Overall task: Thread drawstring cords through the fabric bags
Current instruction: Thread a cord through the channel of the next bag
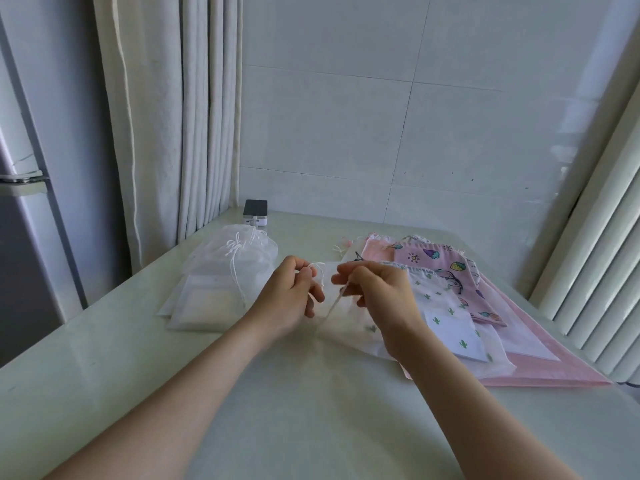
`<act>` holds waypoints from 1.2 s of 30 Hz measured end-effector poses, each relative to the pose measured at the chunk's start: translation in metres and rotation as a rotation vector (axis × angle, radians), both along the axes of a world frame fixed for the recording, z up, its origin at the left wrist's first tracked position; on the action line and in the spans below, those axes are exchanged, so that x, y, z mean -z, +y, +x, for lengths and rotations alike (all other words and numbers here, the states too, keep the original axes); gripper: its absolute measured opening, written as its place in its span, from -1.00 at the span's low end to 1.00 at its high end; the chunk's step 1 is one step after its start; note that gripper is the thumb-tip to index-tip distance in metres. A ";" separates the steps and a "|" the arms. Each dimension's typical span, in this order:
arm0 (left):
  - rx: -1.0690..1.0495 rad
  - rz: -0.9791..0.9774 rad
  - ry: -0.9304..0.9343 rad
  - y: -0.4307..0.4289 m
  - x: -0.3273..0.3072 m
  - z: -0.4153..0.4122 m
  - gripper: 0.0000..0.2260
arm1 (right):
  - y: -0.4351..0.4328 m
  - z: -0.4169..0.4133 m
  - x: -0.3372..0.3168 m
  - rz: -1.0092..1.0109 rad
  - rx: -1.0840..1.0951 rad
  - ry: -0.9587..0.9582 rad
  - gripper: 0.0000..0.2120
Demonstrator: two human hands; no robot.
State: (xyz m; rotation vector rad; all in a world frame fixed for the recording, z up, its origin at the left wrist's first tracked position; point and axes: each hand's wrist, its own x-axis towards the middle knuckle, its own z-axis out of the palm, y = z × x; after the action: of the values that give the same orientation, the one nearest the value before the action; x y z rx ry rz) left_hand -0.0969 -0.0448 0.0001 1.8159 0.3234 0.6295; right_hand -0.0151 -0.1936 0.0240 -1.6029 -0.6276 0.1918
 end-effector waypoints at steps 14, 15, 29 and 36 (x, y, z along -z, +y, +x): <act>0.267 0.160 0.166 -0.004 -0.012 -0.012 -0.80 | 0.001 -0.002 0.005 0.015 0.002 -0.372 -0.66; 0.278 0.158 0.154 -0.004 -0.012 -0.012 -0.80 | 0.002 -0.001 0.007 -0.005 -0.020 -0.366 -0.67; 0.224 -0.196 0.141 0.012 -0.007 -0.007 -0.73 | 0.004 0.006 0.015 -0.256 0.028 -0.925 -0.79; 0.248 -0.271 0.216 0.011 -0.014 -0.008 -0.80 | 0.005 0.014 0.021 -0.386 0.021 -1.140 -0.94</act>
State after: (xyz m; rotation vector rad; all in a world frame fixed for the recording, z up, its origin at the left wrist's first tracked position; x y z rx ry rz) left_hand -0.1051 -0.0341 0.0143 1.6303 0.3048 0.2052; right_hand -0.0016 -0.1882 0.0029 -2.0237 -1.4977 -0.7174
